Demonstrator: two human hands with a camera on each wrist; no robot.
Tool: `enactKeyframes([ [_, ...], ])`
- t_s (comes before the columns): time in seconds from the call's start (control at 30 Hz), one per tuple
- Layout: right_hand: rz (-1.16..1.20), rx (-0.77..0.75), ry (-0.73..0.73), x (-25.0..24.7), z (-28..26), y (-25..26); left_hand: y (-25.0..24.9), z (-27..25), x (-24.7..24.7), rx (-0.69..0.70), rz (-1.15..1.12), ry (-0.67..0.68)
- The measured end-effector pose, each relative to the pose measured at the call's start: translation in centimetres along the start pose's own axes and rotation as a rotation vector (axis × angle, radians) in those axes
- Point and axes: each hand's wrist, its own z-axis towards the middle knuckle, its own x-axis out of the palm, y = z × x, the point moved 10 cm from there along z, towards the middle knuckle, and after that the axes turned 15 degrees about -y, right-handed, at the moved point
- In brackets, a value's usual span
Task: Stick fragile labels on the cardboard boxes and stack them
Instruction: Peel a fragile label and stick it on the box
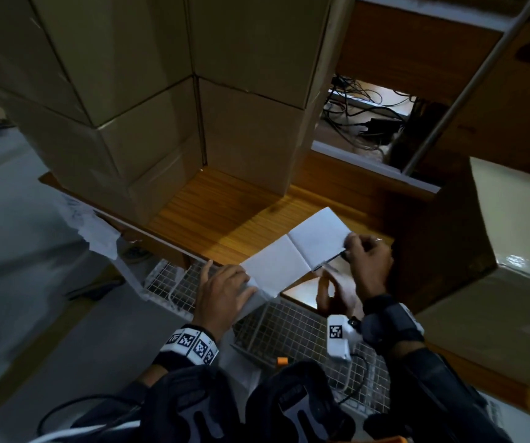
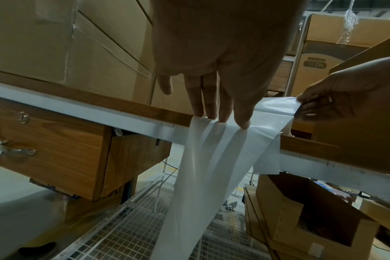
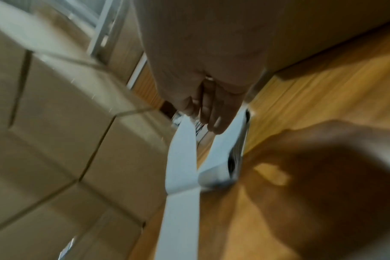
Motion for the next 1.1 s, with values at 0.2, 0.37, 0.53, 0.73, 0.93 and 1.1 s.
enactKeyframes([
  [0.2, 0.095, 0.051, -0.202, -3.2, 3.4, 2.1, -0.3, 0.3, -0.3, 0.005, 0.009, 0.000],
  [0.37, 0.233, -0.004, -0.297, -5.4, 3.9, 5.8, -0.2, 0.9, 0.0, 0.023, 0.022, 0.029],
  [0.53, 0.260, -0.111, -0.176, -5.2, 2.0, 9.0, -2.0, 3.9, -1.6, 0.035, -0.061, 0.023],
  [0.73, 0.280, -0.101, 0.036, -2.8, -3.2, 9.7, -9.1, 8.7, -4.8, 0.053, -0.604, 0.023],
  [0.93, 0.288, 0.000, 0.081, -2.3, -5.7, 9.2, -12.5, 9.4, -3.7, 0.066, -0.568, 0.047],
  [1.1, 0.383, 0.166, 0.115, -4.8, -6.4, 8.1, -12.1, 8.9, -2.6, -0.022, -0.717, 0.090],
])
